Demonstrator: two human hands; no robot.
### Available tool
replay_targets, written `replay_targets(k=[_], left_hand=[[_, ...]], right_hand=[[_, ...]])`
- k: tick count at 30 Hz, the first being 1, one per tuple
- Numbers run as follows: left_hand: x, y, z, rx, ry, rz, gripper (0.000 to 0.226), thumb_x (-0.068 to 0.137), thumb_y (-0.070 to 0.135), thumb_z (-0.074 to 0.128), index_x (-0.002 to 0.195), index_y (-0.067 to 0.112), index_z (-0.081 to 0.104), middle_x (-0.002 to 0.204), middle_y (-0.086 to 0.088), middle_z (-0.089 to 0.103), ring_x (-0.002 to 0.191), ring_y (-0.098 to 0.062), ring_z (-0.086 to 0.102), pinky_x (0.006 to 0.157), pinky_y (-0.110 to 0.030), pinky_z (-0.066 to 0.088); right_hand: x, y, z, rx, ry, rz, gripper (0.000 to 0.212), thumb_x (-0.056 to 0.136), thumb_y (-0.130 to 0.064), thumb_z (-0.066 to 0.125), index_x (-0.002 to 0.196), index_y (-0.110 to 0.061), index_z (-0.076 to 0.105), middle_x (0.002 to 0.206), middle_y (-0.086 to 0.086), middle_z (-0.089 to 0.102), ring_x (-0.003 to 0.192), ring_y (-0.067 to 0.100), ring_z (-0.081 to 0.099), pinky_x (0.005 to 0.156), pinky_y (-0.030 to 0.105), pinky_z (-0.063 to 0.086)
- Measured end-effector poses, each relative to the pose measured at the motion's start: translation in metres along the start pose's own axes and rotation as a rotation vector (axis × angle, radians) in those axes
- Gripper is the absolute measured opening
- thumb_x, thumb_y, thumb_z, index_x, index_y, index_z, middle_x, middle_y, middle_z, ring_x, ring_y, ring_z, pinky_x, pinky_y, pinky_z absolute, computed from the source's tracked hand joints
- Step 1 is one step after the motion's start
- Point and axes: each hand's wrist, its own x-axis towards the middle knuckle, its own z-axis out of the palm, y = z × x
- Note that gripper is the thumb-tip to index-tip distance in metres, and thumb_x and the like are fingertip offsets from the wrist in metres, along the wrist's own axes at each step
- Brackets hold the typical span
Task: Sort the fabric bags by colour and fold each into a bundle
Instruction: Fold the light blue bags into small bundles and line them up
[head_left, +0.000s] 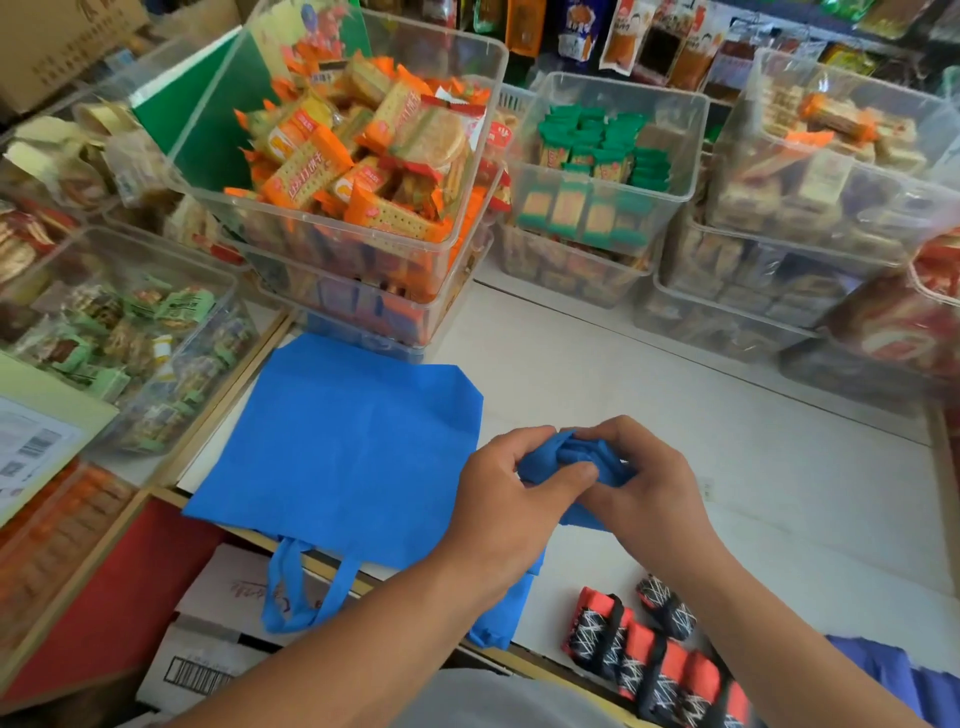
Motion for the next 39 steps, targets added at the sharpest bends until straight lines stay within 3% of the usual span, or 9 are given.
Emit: replay_targets(k=[4, 7, 9, 14, 18, 21, 29, 35, 39], left_hand=[[0.003, -0.012, -0.006, -0.051, 0.032, -0.006, 0.026, 0.090, 0.025, 0.078, 0.115, 0.031, 0.074, 0.109, 0.008, 0.076, 0.103, -0.002, 0.070, 0.085, -0.020, 0.059], [0.007, -0.020, -0.007, -0.121, -0.047, -0.045, 0.027, 0.091, 0.028, 0.076, 0.118, 0.031, 0.074, 0.110, 0.006, 0.077, 0.109, -0.011, 0.071, 0.096, -0.036, 0.059], [0.010, -0.027, -0.009, -0.030, -0.053, 0.002, 0.035, 0.091, 0.029, 0.074, 0.125, 0.037, 0.070, 0.119, 0.012, 0.072, 0.113, -0.003, 0.066, 0.096, -0.029, 0.057], [0.017, -0.052, -0.017, 0.384, 0.037, 0.204, 0.024, 0.095, 0.024, 0.070, 0.117, 0.035, 0.071, 0.098, 0.018, 0.068, 0.093, -0.005, 0.064, 0.078, -0.027, 0.056], [0.019, -0.061, -0.018, 0.602, 0.097, 0.281, 0.009, 0.103, 0.027, 0.058, 0.095, 0.024, 0.063, 0.073, 0.015, 0.056, 0.072, -0.008, 0.056, 0.060, -0.022, 0.039], [0.021, -0.064, -0.020, 0.566, 0.128, 0.264, 0.014, 0.103, 0.029, 0.057, 0.089, 0.025, 0.056, 0.069, 0.011, 0.056, 0.067, -0.012, 0.055, 0.056, -0.023, 0.039], [0.038, -0.048, -0.033, 0.380, 0.028, 0.093, 0.008, 0.102, 0.029, 0.060, 0.094, 0.029, 0.062, 0.087, 0.007, 0.064, 0.071, -0.012, 0.063, 0.072, -0.040, 0.055], [0.036, -0.029, -0.032, -0.086, -0.150, -0.142, 0.017, 0.101, 0.032, 0.057, 0.102, 0.023, 0.071, 0.109, -0.013, 0.072, 0.112, -0.032, 0.067, 0.104, -0.054, 0.052], [0.033, -0.027, -0.036, -0.028, -0.270, -0.093, 0.013, 0.102, 0.037, 0.060, 0.109, 0.034, 0.070, 0.116, -0.005, 0.071, 0.115, -0.021, 0.067, 0.106, -0.046, 0.052]], right_hand=[[-0.009, 0.002, -0.005, 0.092, -0.173, 0.025, 0.038, 0.086, 0.000, 0.077, 0.112, -0.027, 0.070, 0.102, -0.008, 0.076, 0.094, 0.012, 0.073, 0.076, 0.023, 0.058], [-0.013, 0.006, -0.004, 0.174, -0.096, 0.024, 0.034, 0.092, -0.005, 0.074, 0.116, -0.028, 0.072, 0.105, -0.006, 0.076, 0.096, 0.014, 0.072, 0.076, 0.024, 0.058], [-0.013, 0.009, -0.003, 0.195, -0.038, 0.038, 0.030, 0.093, -0.006, 0.072, 0.116, -0.026, 0.072, 0.105, -0.006, 0.077, 0.097, 0.014, 0.073, 0.078, 0.024, 0.059], [-0.006, 0.017, -0.003, 0.175, -0.071, 0.113, 0.027, 0.094, -0.008, 0.073, 0.116, -0.023, 0.073, 0.103, -0.006, 0.077, 0.096, 0.012, 0.073, 0.074, 0.024, 0.058], [-0.004, 0.024, 0.008, 0.070, -0.065, 0.141, 0.030, 0.095, -0.013, 0.072, 0.117, -0.032, 0.064, 0.098, -0.009, 0.075, 0.090, 0.011, 0.071, 0.071, 0.026, 0.060], [-0.002, 0.024, 0.018, 0.165, 0.022, 0.226, 0.030, 0.090, -0.015, 0.078, 0.111, -0.025, 0.058, 0.090, -0.008, 0.076, 0.078, 0.011, 0.073, 0.058, 0.021, 0.056], [0.008, 0.025, 0.023, 0.055, -0.076, 0.059, 0.018, 0.088, -0.009, 0.080, 0.087, -0.018, 0.064, 0.082, -0.006, 0.073, 0.076, 0.017, 0.069, 0.062, 0.021, 0.053], [0.008, 0.031, 0.030, 0.098, -0.168, -0.012, 0.022, 0.089, 0.007, 0.072, 0.092, -0.011, 0.061, 0.133, -0.012, 0.067, 0.124, 0.004, 0.064, 0.087, 0.021, 0.057], [0.015, 0.026, 0.018, 0.105, -0.229, -0.027, 0.021, 0.088, 0.009, 0.073, 0.088, -0.002, 0.056, 0.120, -0.015, 0.073, 0.096, 0.008, 0.072, 0.074, 0.019, 0.056]])
